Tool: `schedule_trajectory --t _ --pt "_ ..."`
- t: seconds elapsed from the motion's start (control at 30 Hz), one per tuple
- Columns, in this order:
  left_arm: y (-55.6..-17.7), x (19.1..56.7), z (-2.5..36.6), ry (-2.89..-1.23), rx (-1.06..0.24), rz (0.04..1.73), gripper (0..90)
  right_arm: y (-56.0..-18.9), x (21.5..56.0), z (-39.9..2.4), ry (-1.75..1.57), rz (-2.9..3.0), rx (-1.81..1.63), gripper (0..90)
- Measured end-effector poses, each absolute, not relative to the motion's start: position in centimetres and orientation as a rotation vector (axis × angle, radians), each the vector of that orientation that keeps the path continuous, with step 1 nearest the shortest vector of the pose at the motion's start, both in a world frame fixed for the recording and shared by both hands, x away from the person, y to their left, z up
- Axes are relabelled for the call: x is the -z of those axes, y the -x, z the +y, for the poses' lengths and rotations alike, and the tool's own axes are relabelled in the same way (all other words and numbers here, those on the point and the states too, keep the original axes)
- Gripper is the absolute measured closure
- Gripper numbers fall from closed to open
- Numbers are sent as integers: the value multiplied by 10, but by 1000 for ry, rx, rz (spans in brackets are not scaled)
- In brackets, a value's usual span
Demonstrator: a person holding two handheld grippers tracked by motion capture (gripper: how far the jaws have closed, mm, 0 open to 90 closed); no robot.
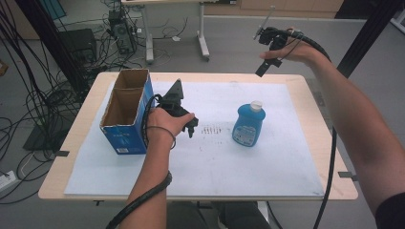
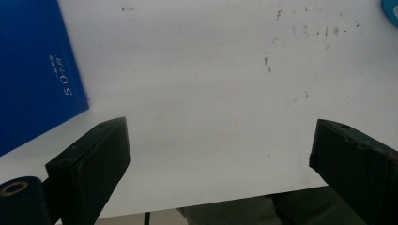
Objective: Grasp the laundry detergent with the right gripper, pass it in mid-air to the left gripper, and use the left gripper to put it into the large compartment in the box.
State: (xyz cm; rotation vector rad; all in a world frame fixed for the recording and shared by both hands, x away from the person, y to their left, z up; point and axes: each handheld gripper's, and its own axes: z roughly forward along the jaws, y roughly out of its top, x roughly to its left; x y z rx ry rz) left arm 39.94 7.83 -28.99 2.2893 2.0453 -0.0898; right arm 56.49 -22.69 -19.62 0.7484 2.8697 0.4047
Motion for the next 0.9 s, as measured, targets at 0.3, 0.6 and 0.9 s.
schedule_trajectory --t 0.3,0.6,0.9 --pt "-398 286 79 -2290 72 2040 58 -560 190 -237 -766 2857 -416 82" --pt "-395 285 76 -2299 68 2020 58 -545 179 -259 -788 2841 -438 82" --pt "-392 279 70 -2310 47 1991 57 -528 177 -286 -810 2822 -497 84"
